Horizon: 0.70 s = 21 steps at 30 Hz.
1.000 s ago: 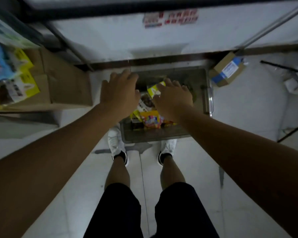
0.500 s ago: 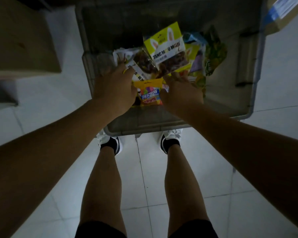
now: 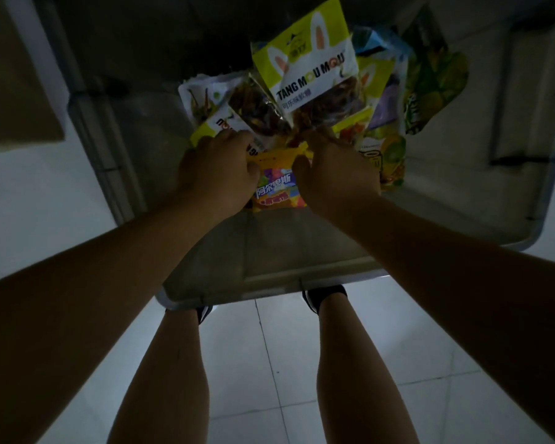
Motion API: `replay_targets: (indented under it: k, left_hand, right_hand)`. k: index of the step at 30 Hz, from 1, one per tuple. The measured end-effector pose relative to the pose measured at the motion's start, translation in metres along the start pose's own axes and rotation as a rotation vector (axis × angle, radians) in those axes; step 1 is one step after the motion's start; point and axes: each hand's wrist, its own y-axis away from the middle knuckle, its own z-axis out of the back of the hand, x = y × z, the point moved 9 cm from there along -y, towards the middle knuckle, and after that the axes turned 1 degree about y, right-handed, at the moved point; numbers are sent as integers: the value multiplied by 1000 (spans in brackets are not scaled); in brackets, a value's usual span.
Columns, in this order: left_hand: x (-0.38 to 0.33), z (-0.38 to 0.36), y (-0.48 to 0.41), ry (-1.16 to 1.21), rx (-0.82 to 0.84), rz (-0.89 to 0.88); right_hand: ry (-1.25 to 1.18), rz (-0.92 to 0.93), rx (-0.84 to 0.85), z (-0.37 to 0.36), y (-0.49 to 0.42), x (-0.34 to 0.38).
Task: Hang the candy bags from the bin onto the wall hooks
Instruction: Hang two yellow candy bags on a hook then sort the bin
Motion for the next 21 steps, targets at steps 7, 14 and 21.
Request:
replay_targets:
  k: [7,14,21]
  left_hand:
    - [-2,-25,-74,714,-47,228]
    - [-8,-43,-110,1116,-243,487]
    - [-18,-36,-114,1029,-212,440]
  right_hand:
    - [-135,-61,-136,8,-27,-34]
    - [-150,-119,-140,0,-32,-70]
    - [-191,-174,-182,7,-26,-81]
